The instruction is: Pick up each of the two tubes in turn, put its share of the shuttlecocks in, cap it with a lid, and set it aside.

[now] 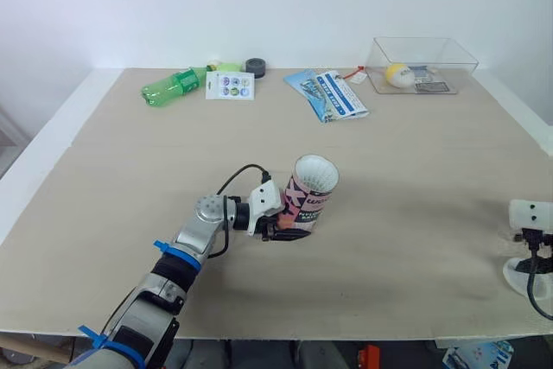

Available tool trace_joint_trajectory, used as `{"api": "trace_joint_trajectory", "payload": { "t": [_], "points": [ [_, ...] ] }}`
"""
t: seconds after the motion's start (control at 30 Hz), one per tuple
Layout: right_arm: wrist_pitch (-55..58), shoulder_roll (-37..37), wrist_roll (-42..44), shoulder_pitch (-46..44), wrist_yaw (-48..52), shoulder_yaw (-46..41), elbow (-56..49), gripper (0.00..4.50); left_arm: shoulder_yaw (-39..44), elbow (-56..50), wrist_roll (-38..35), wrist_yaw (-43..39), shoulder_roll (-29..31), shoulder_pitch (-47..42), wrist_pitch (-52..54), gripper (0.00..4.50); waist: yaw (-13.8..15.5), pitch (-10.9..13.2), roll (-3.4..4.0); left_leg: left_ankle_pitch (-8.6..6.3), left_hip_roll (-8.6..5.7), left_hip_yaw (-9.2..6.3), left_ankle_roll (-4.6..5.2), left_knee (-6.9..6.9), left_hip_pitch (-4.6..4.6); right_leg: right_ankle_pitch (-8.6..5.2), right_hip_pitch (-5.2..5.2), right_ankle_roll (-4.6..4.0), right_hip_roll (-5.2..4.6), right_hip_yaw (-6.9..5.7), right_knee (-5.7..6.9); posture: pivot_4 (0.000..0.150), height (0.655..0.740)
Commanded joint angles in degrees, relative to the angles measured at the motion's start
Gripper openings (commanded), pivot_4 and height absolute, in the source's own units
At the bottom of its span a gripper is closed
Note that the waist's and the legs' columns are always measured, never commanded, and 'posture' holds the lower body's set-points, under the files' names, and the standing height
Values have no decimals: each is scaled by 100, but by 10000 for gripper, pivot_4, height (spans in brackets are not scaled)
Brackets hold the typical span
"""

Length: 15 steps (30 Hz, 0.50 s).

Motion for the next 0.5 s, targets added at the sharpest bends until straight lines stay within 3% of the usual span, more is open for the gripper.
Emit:
{"api": "trace_joint_trajectory", "payload": {
  "t": [0.03, 0.1, 0.17, 0.5],
  "points": [
    [-49, 74, -75, 45, 5, 52, 51, 17143, 49, 59, -5, 6, 18, -63, 25, 27784, -6, 1, -8, 0, -1, 2, 0, 2, 0, 0, 1, 0, 0, 3, 0, 1500, 7400],
    [-96, 74, -103, 43, 22, 69, 48, 5767, 47, 33, -9, 1, 28, -45, 36, 27784, -11, 1, -10, 0, -2, 5, 0, 6, 0, 1, 1, -1, -1, 8, 0, 1500, 7400],
    [-109, 74, -114, 51, 52, 79, 26, 589, 45, 10, -12, -3, 41, -20, 44, 27784, -20, 1, -13, 0, -2, 6, 0, 6, 0, 1, 1, -1, -1, 8, 0, 1500, 7400],
    [-183, 136, 215, 73, 320, -139, -378, 589, 77, 73, -18, 57, 9, -40, 30, 27784, -30, 2, -13, 0, -1, 6, 0, 6, 1, 1, 1, -1, 0, 9, 0, 1500, 7400]
  ]
}}
